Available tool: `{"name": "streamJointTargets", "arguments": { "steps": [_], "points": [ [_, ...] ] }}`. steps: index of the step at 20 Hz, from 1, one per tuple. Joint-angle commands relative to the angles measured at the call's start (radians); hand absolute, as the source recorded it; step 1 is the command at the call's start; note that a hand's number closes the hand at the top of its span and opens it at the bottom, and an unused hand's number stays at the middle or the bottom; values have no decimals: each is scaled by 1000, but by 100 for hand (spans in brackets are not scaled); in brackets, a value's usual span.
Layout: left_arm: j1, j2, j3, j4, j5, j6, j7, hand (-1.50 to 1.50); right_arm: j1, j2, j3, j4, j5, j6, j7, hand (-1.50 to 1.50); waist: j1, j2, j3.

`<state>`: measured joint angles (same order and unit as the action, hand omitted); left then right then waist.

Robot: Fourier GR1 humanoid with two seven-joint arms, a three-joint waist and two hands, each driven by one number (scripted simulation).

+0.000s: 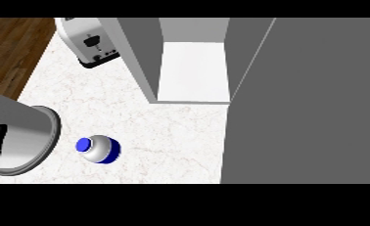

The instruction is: Pick up the bottled water, place it into the cabinet and close the cabinet

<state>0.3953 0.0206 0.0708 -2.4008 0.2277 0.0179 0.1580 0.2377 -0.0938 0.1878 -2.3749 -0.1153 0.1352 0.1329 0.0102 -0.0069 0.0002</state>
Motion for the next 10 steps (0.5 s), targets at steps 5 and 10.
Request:
{"name": "streamJointTargets", "arguments": {
  "steps": [5,10],
  "points": [
    [71,7,13,-246,64,45,179,-150,87,23,182,-184,113,-43,126,-150,-5,1,0],
    [135,13,57,-256,99,3,153,-150,40,36,200,-177,146,-78,163,-150,8,-1,-1]
  ]
}}
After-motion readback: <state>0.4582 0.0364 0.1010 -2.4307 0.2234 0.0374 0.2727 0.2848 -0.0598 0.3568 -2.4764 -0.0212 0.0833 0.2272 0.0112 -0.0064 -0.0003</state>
